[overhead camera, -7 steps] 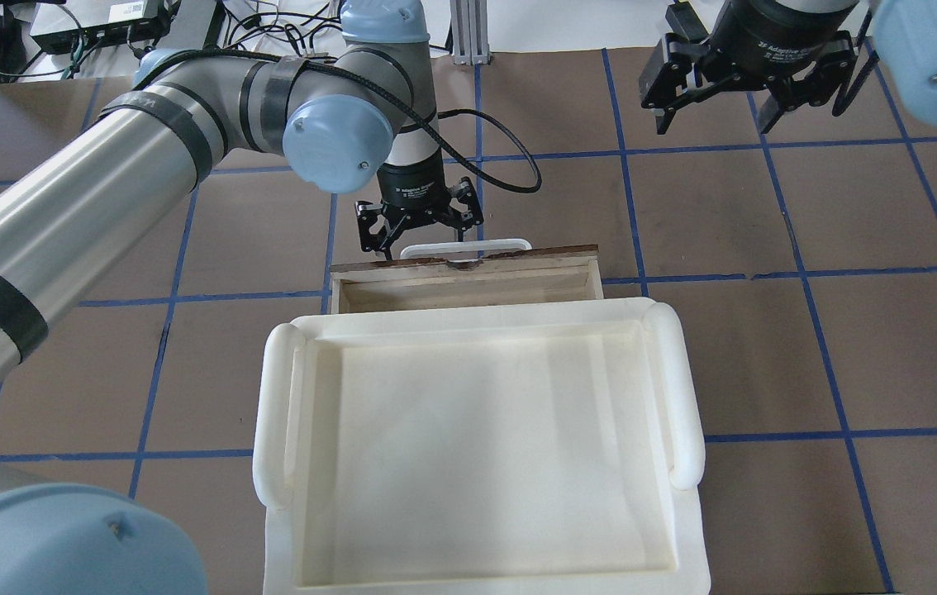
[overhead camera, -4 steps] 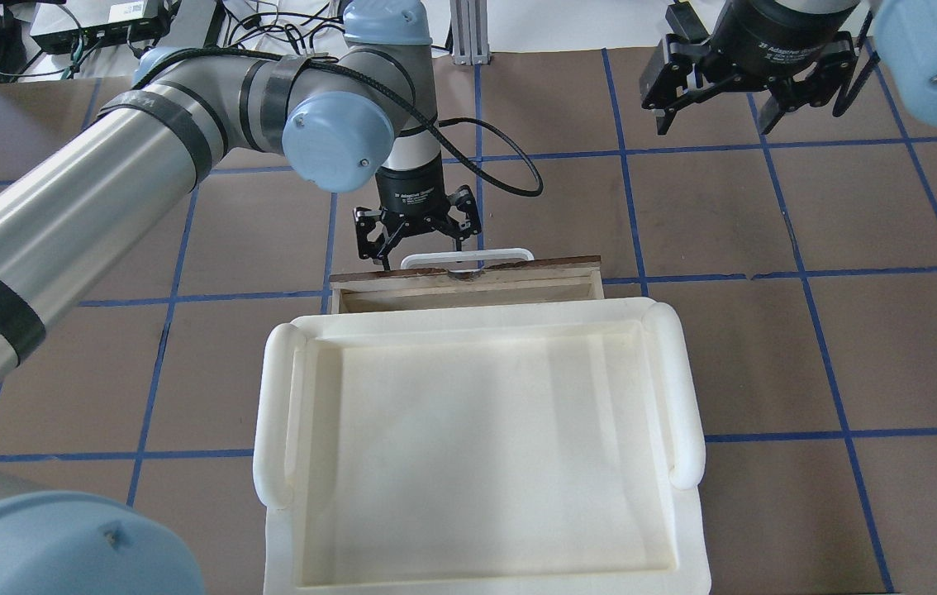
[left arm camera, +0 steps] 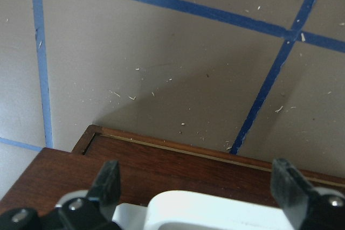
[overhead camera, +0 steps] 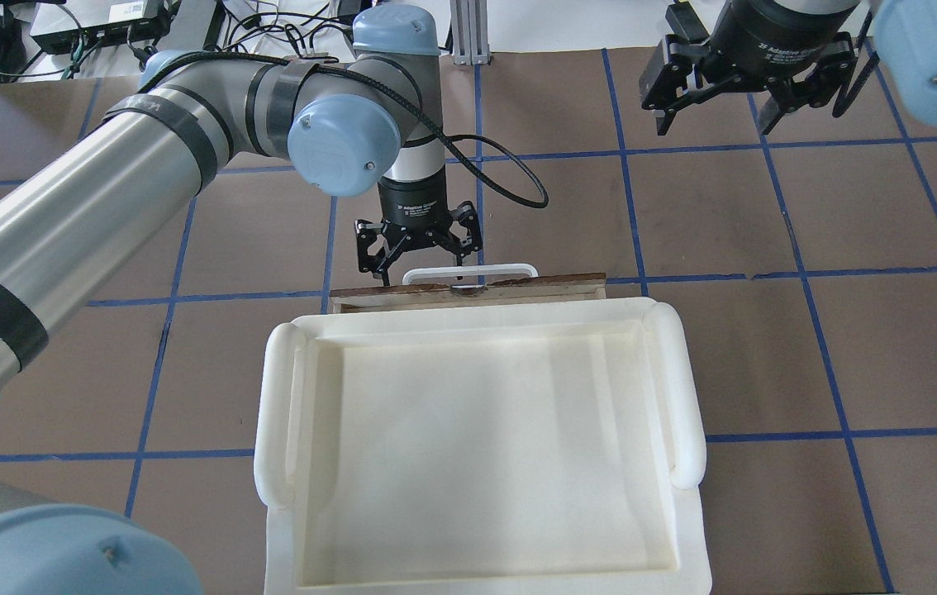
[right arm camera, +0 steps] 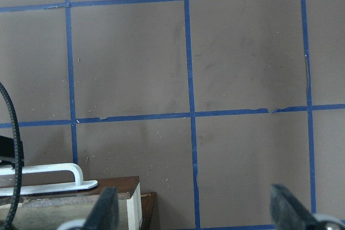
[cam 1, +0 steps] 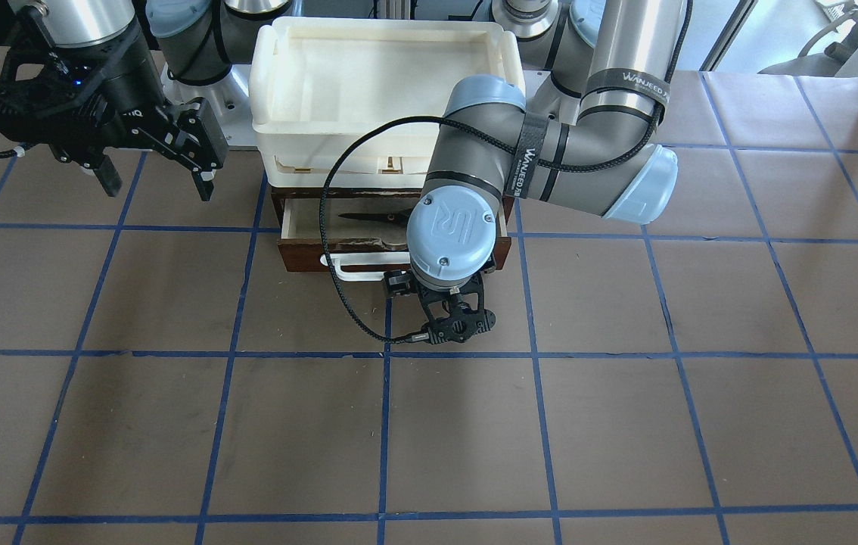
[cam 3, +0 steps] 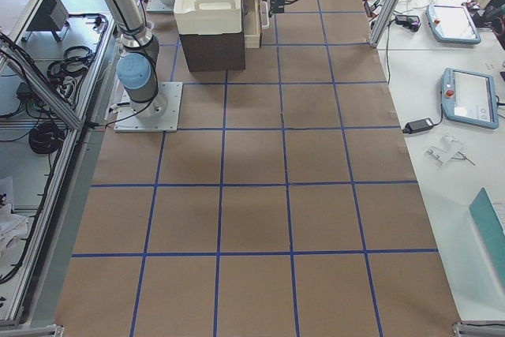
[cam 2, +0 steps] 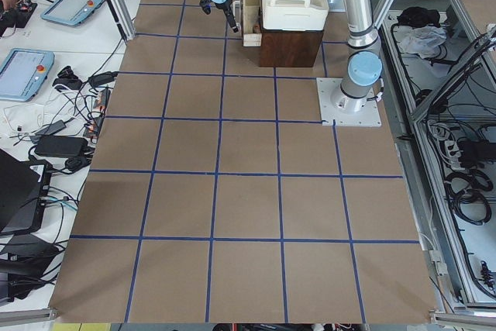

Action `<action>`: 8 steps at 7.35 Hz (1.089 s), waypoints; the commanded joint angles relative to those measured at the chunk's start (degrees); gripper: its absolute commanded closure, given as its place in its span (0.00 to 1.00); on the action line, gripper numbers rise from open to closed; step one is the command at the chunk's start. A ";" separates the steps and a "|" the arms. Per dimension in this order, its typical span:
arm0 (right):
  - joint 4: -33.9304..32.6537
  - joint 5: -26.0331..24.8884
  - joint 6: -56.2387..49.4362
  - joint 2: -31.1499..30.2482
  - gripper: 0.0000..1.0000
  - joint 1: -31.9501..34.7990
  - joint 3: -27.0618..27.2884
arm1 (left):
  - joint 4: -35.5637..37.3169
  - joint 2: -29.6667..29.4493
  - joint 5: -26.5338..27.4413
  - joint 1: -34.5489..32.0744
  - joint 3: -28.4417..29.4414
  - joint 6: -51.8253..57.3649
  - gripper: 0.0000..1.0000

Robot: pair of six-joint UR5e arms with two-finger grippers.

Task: Put scissors in drawer and close it
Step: 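Push the drawer front with the left gripper toward the robot's far side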

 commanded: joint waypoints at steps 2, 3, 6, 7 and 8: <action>0.00 0.26 0.00 -0.04 0.00 0.00 0.00 | -2.33 0.39 0.19 -0.23 -0.20 -0.05 0.00; 0.00 0.27 0.00 -0.04 0.00 0.00 0.00 | -4.34 1.70 0.36 -0.31 -0.20 -0.13 0.00; 0.09 -0.08 -0.09 -0.04 0.00 0.00 0.00 | -6.29 1.63 0.19 -0.23 -0.29 -0.14 0.00; 0.09 0.00 -0.18 -0.04 0.00 0.00 0.00 | -7.68 1.88 0.19 -0.31 -0.29 -0.14 0.00; 0.09 -0.08 -0.18 -0.04 0.00 0.00 0.09 | -9.26 1.97 0.19 -0.23 -0.29 -0.14 0.00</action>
